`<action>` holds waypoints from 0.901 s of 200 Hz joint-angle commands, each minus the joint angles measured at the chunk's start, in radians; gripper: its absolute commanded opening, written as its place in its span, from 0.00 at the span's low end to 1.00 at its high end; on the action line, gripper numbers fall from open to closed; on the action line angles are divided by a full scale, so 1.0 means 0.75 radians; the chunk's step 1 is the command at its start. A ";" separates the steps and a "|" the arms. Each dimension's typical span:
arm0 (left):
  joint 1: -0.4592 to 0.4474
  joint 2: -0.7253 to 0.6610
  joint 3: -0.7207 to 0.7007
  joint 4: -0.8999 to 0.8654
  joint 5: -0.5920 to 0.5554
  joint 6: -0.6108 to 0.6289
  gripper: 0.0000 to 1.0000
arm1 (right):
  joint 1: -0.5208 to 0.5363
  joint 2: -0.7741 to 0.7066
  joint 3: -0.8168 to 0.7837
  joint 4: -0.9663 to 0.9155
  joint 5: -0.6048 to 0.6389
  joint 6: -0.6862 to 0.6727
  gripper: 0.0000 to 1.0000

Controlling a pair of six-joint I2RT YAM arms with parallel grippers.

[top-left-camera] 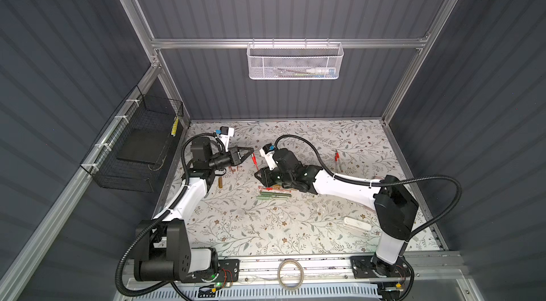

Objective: Remove pen caps from pens
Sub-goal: Open the pen cap on the pen.

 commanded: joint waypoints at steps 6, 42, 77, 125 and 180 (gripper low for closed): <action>0.005 -0.024 -0.022 0.036 0.055 -0.003 0.00 | 0.002 0.013 0.029 0.126 -0.115 0.017 0.25; 0.005 -0.024 -0.010 -0.010 0.045 0.028 0.00 | 0.001 0.025 0.073 0.069 -0.108 -0.007 0.04; 0.005 -0.034 -0.029 -0.015 0.040 0.055 0.37 | -0.001 0.031 0.073 0.045 -0.076 -0.012 0.00; 0.005 -0.018 -0.011 -0.032 0.037 0.062 0.21 | 0.001 0.037 0.086 0.021 -0.077 -0.017 0.00; 0.005 -0.014 -0.004 -0.042 0.036 0.067 0.00 | 0.004 0.055 0.095 0.014 -0.090 -0.022 0.00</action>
